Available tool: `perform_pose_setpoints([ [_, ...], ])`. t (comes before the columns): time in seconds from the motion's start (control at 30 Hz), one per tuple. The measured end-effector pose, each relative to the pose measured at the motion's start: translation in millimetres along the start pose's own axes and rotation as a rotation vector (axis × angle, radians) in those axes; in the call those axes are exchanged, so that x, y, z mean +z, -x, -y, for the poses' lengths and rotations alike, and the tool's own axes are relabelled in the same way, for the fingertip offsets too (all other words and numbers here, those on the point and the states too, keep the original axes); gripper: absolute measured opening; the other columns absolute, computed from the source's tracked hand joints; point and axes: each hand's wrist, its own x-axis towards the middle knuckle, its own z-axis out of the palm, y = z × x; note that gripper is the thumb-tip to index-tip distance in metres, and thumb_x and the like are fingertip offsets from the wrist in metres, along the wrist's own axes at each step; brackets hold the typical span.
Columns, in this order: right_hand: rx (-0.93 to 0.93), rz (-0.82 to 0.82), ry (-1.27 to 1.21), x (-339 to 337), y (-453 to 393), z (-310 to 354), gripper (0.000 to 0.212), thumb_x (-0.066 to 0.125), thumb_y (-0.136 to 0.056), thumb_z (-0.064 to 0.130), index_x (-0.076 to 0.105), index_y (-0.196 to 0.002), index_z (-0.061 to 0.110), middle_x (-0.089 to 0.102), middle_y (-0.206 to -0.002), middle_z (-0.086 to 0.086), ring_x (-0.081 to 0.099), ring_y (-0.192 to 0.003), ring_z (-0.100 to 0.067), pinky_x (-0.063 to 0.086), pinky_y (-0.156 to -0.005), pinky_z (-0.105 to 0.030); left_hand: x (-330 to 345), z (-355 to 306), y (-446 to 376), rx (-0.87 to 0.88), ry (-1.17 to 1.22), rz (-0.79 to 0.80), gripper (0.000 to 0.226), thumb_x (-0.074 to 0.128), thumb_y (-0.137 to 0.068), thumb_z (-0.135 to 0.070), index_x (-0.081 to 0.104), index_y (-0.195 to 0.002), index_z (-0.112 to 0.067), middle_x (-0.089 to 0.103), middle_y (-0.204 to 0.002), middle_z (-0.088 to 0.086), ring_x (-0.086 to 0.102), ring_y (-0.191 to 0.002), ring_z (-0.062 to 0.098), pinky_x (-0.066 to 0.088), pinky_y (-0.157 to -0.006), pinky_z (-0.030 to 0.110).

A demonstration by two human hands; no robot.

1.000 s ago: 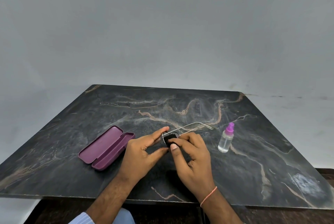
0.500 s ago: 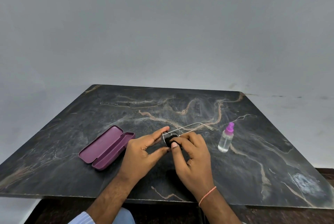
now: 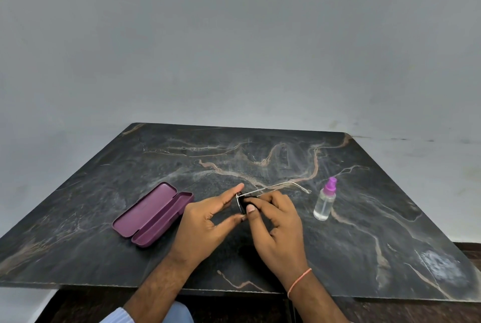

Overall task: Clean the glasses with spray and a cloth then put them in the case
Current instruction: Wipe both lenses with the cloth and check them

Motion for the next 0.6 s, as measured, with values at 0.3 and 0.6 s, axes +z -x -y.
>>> perform_pose_setpoints([
  [0.3,0.041,-0.016,0.007,2.5,0.9,-2.3,0.023,0.067,-0.1,0.027,0.084,-0.115,0.029,0.065,-0.097,0.016,0.063,-0.101,-0.011,0.051,-0.086,-0.026,2.0,-0.2,0.0,-0.028,0.033,0.042,0.065,0.09,-0.088,-0.018,0.07,-0.15,-0.024,0.078,-0.135,-0.024,0.076,-0.126,0.001,0.059,-0.109,0.023],
  [0.6,-0.021,-0.026,-0.039,1.0,1.4,-3.6,0.024,0.065,-0.103,0.029,0.083,-0.119,0.03,0.067,-0.1,0.018,0.064,-0.102,-0.014,0.052,-0.087,-0.03,-0.9,-2.7,0.3,-0.001,-0.005,0.034,0.063,0.082,-0.093,-0.035,0.068,-0.153,-0.023,0.085,-0.122,-0.009,0.083,-0.112,0.011,0.067,-0.1,0.038],
])
